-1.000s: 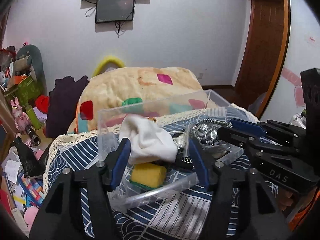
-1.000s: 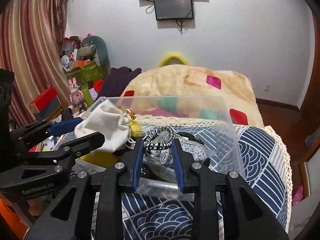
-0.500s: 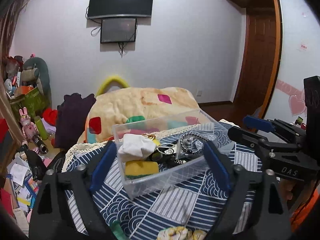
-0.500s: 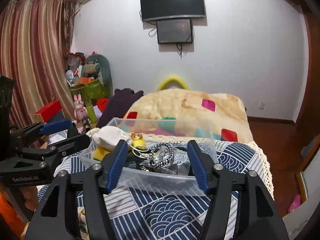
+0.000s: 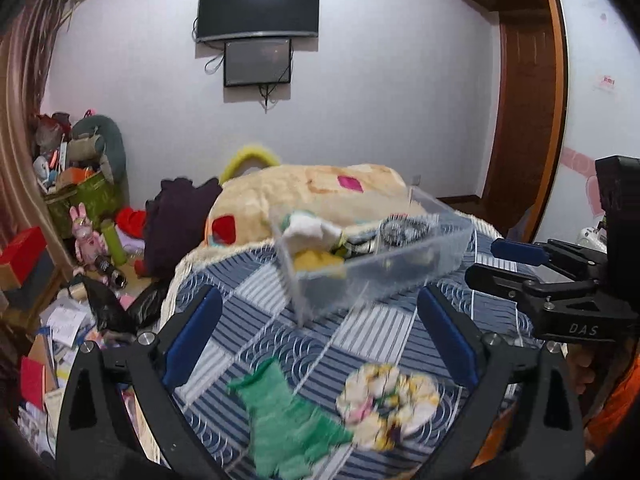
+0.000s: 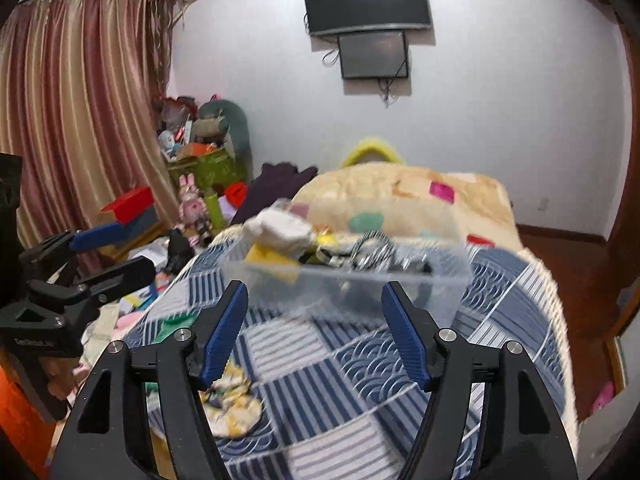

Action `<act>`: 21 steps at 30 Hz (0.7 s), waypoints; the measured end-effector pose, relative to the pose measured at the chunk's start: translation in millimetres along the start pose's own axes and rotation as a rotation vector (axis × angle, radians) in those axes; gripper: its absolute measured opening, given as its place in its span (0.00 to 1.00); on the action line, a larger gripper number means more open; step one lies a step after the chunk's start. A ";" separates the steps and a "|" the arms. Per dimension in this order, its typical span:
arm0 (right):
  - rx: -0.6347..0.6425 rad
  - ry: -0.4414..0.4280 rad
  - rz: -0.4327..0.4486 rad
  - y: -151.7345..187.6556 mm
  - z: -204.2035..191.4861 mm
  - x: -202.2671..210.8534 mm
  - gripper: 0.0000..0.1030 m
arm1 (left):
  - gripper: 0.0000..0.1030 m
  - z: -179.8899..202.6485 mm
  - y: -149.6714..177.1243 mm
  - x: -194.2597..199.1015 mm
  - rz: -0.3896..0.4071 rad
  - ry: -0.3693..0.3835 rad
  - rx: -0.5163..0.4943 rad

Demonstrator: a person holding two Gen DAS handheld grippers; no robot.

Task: Organize soft objects
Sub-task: 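Grasp the green knitted glove with the left tool while the right tool grasps the floral cloth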

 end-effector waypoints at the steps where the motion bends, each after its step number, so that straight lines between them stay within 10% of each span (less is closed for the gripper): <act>1: 0.000 -0.012 -0.018 7.9 -3.3 -2.7 0.64 | 0.96 -2.3 8.5 0.5 -0.011 -0.007 0.006; 21: 0.089 -0.113 -0.282 91.0 -67.1 -65.1 0.64 | 0.96 -42.0 96.5 -42.8 -0.201 -0.009 0.187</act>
Point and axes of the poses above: each gripper's, at about its wrist camera, not at the fingertips, and x roughly against the way its jaws point, z to its right, y to its underside, the point moved 8 cm from there along -x, roughly the way its jaws point, and after that the axes turned 9 degrees about -z, right-handed, at the moved point
